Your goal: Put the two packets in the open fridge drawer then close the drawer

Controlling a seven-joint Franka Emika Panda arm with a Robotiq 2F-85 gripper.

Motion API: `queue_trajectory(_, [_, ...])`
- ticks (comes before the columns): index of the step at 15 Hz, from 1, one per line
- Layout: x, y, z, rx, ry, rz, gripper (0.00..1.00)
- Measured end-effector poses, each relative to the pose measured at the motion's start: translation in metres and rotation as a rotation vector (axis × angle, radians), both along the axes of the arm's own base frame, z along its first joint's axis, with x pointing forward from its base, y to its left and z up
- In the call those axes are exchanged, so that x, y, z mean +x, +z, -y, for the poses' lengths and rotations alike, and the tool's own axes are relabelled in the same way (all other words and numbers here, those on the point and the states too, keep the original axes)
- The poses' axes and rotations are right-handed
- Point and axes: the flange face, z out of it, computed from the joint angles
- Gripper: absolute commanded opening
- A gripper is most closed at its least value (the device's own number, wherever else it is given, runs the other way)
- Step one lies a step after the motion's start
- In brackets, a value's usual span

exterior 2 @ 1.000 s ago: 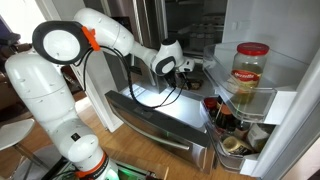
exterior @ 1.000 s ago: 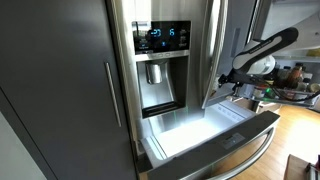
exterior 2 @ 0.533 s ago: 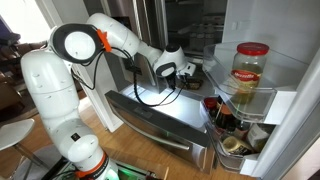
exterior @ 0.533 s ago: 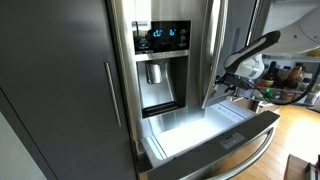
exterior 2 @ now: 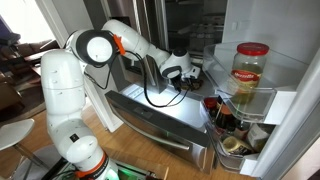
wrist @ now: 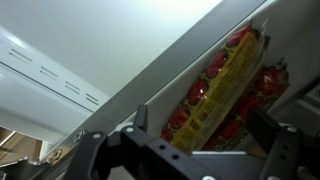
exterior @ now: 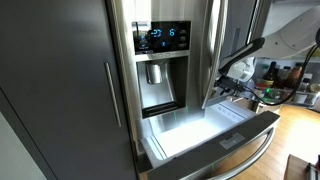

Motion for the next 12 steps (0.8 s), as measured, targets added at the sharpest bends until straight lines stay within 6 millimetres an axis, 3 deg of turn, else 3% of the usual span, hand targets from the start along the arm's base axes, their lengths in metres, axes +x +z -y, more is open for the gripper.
queue_trajectory(5, [0.025,-0.014,0.001,0.006,0.018,0.006,1.00])
queue_trajectory(12, [0.052,-0.018,-0.008,0.026,0.076,0.058,1.00])
